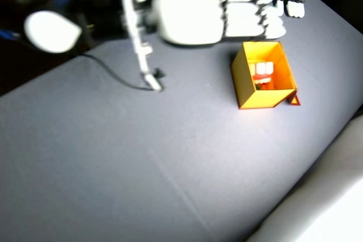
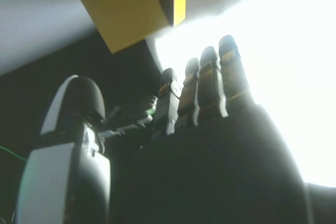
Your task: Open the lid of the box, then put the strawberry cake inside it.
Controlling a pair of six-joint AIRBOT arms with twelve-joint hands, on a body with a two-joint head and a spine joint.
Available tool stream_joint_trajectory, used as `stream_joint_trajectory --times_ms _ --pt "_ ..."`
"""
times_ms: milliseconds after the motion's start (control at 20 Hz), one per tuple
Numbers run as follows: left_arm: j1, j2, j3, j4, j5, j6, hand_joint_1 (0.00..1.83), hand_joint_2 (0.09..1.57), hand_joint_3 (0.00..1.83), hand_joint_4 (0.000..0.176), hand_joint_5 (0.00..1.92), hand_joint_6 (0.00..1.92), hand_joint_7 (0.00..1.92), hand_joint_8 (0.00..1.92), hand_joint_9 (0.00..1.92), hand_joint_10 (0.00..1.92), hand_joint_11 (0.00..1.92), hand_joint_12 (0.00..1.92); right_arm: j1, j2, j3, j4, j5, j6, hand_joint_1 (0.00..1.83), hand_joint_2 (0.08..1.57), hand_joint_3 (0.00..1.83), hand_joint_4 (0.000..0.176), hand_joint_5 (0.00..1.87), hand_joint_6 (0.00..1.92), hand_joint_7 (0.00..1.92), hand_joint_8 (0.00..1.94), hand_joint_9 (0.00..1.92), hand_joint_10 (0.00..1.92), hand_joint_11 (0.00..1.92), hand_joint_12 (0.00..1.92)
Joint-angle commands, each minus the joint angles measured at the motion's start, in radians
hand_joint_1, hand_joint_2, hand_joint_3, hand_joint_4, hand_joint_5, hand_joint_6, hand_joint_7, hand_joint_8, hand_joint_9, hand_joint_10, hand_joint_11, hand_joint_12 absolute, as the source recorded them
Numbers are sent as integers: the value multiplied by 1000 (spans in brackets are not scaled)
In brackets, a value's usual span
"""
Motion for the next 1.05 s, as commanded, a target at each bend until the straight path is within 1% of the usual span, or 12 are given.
stream_joint_trajectory --times_ms 0,100,150,250,350,450,550,600,650,750,950,1000 --pt "-3 2 0 -15 -160 3 405 1375 7 115 0 0 0 0 0 0 0 0 -10 15 -16 28 166 5 313 1246 0 86 0 0 0 0 0 0 0 0" --pt "-3 2 1 -19 -193 5 538 1373 0 54 0 0 0 0 0 0 28 16 -89 72 -59 78 230 -14 271 1240 0 121 0 0 0 0 0 0 0 0" --pt "-3 4 1 -21 -212 6 534 1364 0 43 0 0 0 0 0 0 27 21 -136 105 -89 118 275 -43 304 1246 0 47 0 0 0 0 0 0 0 0" --pt "-3 7 -3 -30 -251 12 524 1361 1 74 0 0 0 0 0 0 3 102 -252 159 -143 220 392 -101 318 1264 6 5 0 0 0 0 0 0 0 0" --pt "-3 10 -6 -36 -290 20 507 1369 3 96 0 0 0 0 0 0 0 3 -377 182 -179 329 541 -139 331 1260 3 2 0 0 0 0 0 0 0 0" --pt "-3 10 -8 -48 -332 27 581 1353 0 118 0 0 0 0 0 0 0 0 -503 192 -206 449 702 -160 325 1261 3 40 0 0 0 0 0 0 0 0" --pt "-9 12 -11 -50 -336 34 547 1367 3 135 0 0 0 0 0 0 0 0 -639 206 -232 557 864 -165 387 1279 8 0 0 0 0 0 0 0 0 0" --pt "-11 14 -11 -50 -336 34 541 1363 1 154 0 0 0 0 0 0 0 0 -686 213 -240 591 910 -165 364 1259 0 0 0 0 0 0 0 0 0 0" --pt "-16 18 -11 -48 -336 35 541 1367 2 153 0 0 0 0 0 0 0 0 -737 231 -256 638 928 -164 338 1270 4 0 0 0 0 0 0 0 0 0" --pt "-33 24 -10 -40 -336 43 460 1396 12 102 0 0 0 0 0 0 0 0 -736 248 -259 640 928 -160 376 1278 5 0 0 0 0 0 0 0 0 0" --pt "-98 26 2 -11 -336 54 502 1348 30 162 0 0 0 0 0 0 0 146 -706 283 -259 625 929 -160 491 1247 0 0 0 0 0 0 0 0 0 0" --pt "-108 27 4 -5 -336 57 545 1361 29 103 0 0 0 0 0 0 0 28 -691 283 -259 618 929 -160 386 1318 21 15 0 0 0 0 0 0 0 0"
